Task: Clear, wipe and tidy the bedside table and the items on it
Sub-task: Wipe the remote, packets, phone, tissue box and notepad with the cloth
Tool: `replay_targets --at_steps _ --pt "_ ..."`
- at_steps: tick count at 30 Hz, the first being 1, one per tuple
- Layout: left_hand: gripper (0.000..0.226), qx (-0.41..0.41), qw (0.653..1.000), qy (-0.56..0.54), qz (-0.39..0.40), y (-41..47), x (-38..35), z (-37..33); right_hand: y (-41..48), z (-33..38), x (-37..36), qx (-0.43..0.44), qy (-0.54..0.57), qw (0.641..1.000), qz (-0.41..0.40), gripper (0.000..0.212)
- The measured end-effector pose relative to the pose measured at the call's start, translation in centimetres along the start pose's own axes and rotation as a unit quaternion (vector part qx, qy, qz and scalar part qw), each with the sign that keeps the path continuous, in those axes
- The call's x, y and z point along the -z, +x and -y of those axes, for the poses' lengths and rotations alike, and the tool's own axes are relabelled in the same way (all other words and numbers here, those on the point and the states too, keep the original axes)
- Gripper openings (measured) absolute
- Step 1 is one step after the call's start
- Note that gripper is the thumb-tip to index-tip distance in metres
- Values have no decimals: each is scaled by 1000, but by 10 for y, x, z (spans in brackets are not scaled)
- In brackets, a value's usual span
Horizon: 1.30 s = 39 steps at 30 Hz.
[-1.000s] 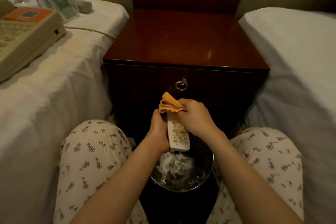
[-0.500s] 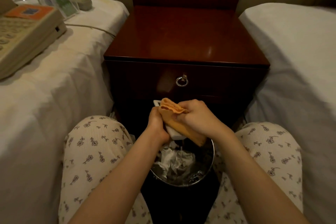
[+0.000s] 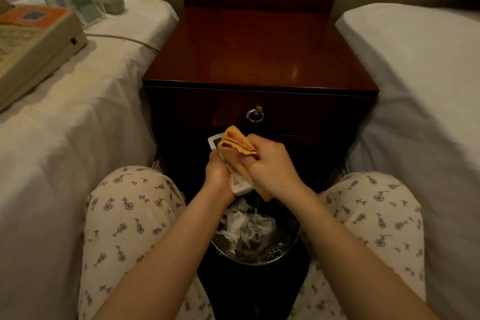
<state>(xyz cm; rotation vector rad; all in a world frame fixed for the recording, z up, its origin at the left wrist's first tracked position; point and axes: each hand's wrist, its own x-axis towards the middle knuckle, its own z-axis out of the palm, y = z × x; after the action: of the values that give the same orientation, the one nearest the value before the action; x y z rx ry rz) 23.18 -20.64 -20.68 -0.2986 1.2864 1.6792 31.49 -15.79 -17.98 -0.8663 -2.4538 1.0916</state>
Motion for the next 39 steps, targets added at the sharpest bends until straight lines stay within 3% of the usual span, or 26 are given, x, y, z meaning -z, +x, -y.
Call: replay_targets --at_steps 4,9,13,16,18,20,22,25,28,33,39 --pt "46 -59 990 125 9 -7 0 5 5 -7 -10 -34 52 989 -137 6" --pt "46 -42 962 268 38 -15 -1 7 12 -11 -2 -120 162 952 -229 9" --pt "36 -6 955 285 87 -17 -3 5 18 -20 7 -198 308 886 -285 11" --pt "34 -10 949 277 147 -17 -4 9 18 -23 6 -243 410 841 -255 10" --pt "36 -34 913 367 175 -18 -2 9 19 -22 4 -263 429 837 -216 17" --pt "45 -54 856 484 173 -17 2 6 21 -23 6 -261 397 857 -201 13" --pt "41 -48 825 524 208 -18 4 2 25 -24 11 -233 339 891 -191 19" --pt "26 18 860 453 234 -24 5 -7 28 -21 22 -172 267 938 -141 28" --pt "37 61 888 373 261 -24 8 -9 29 -21 27 -149 334 925 -101 38" --pt "48 82 917 269 282 -24 5 -8 24 -30 12 -152 247 941 -177 31" --pt "65 66 927 240 282 -18 4 -4 23 -25 6 -91 261 926 -257 24"
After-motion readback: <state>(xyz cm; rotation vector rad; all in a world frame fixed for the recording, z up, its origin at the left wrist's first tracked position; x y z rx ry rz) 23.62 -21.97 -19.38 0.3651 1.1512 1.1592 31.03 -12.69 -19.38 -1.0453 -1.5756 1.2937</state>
